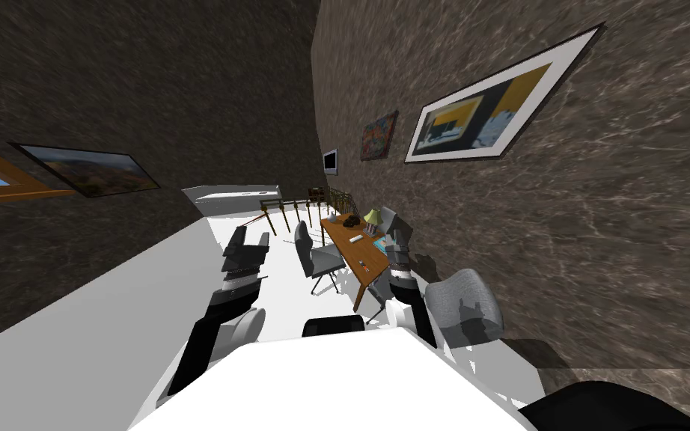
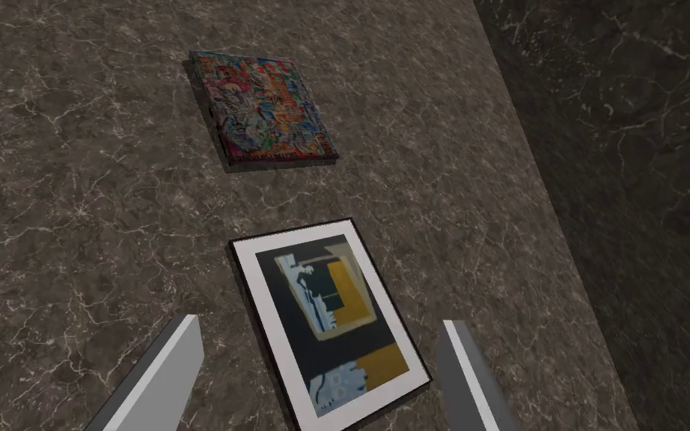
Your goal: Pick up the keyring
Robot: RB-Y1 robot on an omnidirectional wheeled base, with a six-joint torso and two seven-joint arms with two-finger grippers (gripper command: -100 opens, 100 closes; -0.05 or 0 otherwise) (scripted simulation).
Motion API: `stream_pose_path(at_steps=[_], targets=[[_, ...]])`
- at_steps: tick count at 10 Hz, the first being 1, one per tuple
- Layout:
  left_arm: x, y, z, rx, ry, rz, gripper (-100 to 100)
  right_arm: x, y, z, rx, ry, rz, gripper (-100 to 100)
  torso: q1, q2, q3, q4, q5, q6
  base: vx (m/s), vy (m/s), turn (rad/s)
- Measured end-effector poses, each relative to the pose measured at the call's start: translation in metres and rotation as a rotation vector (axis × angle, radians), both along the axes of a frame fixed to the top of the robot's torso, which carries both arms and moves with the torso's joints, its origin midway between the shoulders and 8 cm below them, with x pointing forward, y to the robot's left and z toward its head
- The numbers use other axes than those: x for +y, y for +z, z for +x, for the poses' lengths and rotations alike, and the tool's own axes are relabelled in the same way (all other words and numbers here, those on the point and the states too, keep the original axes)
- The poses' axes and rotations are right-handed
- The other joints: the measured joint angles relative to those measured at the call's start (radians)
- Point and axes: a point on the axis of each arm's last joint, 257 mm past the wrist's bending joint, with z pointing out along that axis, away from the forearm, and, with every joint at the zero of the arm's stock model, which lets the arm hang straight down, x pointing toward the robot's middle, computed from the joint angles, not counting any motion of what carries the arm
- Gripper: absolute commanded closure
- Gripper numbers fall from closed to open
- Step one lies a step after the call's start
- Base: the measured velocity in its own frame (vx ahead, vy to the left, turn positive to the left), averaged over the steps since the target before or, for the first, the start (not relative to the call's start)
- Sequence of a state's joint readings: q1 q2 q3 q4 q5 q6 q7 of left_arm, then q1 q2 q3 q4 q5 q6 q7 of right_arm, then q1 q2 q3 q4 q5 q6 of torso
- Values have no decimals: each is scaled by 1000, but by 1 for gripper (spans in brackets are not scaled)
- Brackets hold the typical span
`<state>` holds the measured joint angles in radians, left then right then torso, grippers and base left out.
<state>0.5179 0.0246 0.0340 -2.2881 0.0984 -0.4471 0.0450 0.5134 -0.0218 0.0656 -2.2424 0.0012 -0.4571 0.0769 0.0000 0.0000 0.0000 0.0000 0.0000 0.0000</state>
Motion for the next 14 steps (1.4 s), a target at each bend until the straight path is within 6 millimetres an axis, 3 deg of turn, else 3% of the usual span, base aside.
stream_pose_path(at_steps=[10, 14], targets=[[0, 0, 0, 0, 0, 0, 0, -10, -87, 62, 289, 163, 168, -100, 4, -4, -3, -1, 1, 0, 66, 66, 10], [0, 0, 0, 0, 0, 0, 0, -18, -137, 84, 426, 192, 280, -100, 3, -3, -2, -1, 1, 0, 54, 50, 6]])
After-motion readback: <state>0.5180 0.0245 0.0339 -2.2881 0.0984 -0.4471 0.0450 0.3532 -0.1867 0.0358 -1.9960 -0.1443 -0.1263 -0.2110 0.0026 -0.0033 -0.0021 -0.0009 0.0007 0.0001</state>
